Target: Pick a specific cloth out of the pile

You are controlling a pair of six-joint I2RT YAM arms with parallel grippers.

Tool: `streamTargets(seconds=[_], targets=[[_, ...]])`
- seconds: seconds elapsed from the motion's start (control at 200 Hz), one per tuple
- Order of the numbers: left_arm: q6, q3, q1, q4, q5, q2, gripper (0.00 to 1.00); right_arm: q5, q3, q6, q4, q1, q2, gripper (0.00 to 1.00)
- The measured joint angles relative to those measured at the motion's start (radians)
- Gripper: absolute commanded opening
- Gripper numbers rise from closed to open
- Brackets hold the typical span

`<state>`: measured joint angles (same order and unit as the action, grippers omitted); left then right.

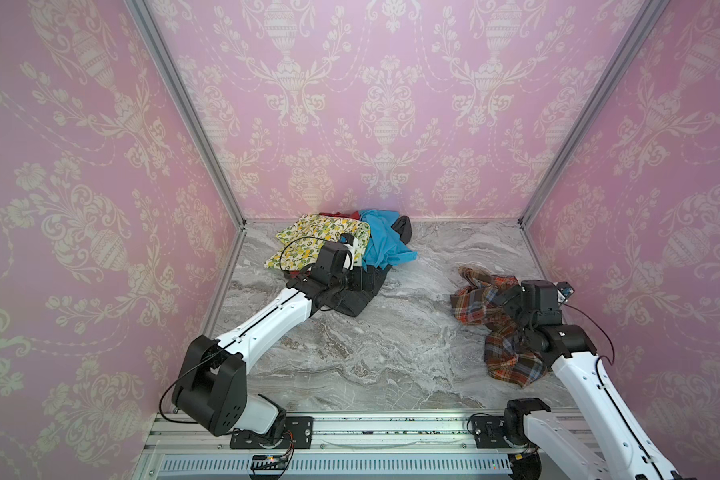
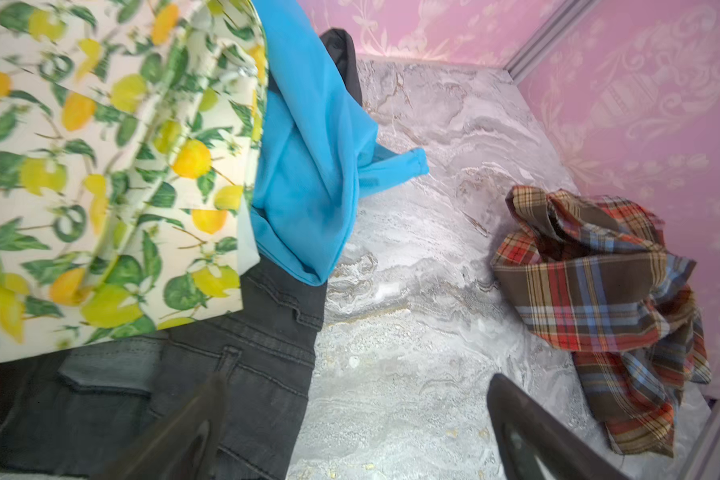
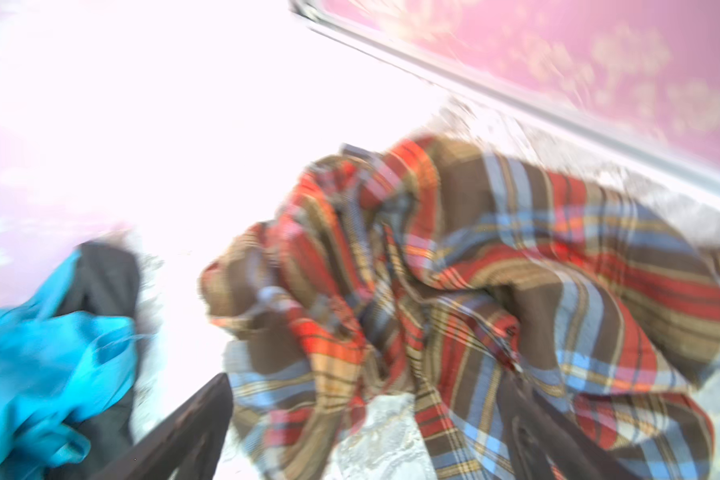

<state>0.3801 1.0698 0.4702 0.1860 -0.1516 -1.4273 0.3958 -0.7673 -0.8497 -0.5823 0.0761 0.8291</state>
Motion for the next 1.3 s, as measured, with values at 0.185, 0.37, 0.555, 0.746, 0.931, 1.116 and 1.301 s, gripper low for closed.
streamTargets(seconds=[0.185, 0.37, 0.555, 0.746, 0.931, 1.116, 1.301], targets=[[-0.009, 0.0, -0.057, 0.006, 0.056, 0.09, 0.99, 0.052, -0.081, 0.153, 0.025, 0.075, -0.029, 1.0], [-0.024, -0.008, -0.114, -0.005, 0.114, 0.151, 0.99, 0.006, -0.085, 0.376, 0.155, 0.089, -0.004, 1.0], [-0.038, -0.124, -0.225, -0.047, 0.217, 0.215, 0.99, -0.102, -0.003, 0.584, 0.377, 0.089, 0.029, 1.0], [-0.074, -0.272, -0.372, -0.143, 0.303, 0.219, 0.99, -0.2, 0.092, 0.726, 0.567, 0.064, 0.132, 1.0], [-0.128, -0.371, -0.454, -0.329, 0.314, 0.089, 0.99, -0.291, 0.193, 0.764, 0.763, -0.045, 0.273, 1.0], [-0.208, -0.482, -0.469, -0.497, 0.306, -0.074, 0.99, -0.33, 0.325, 0.771, 1.01, -0.063, 0.434, 1.0], [-0.269, -0.577, -0.484, -0.692, 0.29, -0.087, 0.99, -0.33, 0.407, 0.772, 1.25, -0.063, 0.553, 1.0]])
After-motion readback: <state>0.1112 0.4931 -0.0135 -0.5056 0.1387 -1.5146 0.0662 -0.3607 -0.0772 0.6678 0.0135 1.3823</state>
